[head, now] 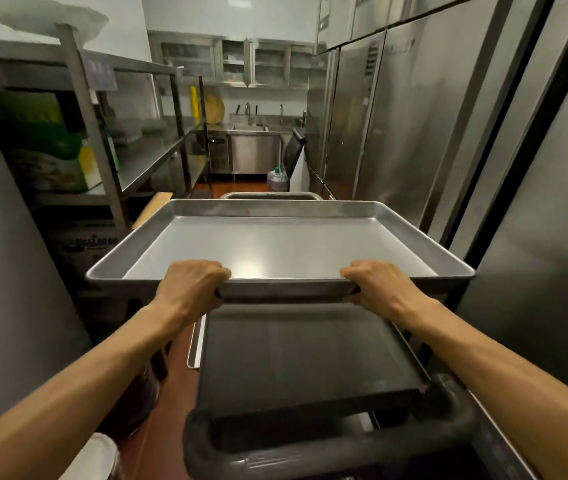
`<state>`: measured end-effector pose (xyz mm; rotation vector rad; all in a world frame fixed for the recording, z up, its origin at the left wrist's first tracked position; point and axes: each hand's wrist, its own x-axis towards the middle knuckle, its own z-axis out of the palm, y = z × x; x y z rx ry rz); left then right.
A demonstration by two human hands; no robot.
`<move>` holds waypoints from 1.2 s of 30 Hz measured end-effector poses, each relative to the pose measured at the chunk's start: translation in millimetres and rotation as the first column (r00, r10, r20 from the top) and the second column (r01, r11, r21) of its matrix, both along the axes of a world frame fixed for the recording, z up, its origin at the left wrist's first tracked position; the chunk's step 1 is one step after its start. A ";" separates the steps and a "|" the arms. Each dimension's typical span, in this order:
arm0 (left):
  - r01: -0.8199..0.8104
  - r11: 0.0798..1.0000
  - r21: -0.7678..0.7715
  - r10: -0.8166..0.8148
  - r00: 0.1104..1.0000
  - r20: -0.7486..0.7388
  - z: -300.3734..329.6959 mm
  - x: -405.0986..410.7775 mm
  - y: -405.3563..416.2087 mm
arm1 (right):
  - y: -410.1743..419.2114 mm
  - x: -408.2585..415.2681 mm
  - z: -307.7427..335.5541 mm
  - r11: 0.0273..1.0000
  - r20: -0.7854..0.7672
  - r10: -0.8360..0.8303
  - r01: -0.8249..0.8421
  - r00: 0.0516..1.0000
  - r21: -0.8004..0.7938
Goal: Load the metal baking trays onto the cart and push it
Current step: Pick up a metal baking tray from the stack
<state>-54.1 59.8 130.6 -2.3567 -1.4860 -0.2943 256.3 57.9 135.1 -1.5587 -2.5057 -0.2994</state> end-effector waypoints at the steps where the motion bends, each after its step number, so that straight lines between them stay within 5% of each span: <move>1: 0.003 1.000 0.014 -0.004 1.000 0.004 3.2 0.5 10.9 | 9.9 -1.1 4.3 1.000 0.006 -0.011 0.011 1.000 0.005; 23: -0.130 0.979 -0.158 0.117 0.989 -0.088 -83.9 31.8 252.1 | 269.7 26.0 -91.9 0.994 0.035 0.044 -0.041 0.998 -0.101; 36: -0.042 0.979 -0.200 0.034 0.999 -0.042 -139.8 39.0 304.3 | 324.7 38.1 -149.7 0.983 0.096 0.056 -0.038 0.994 -0.181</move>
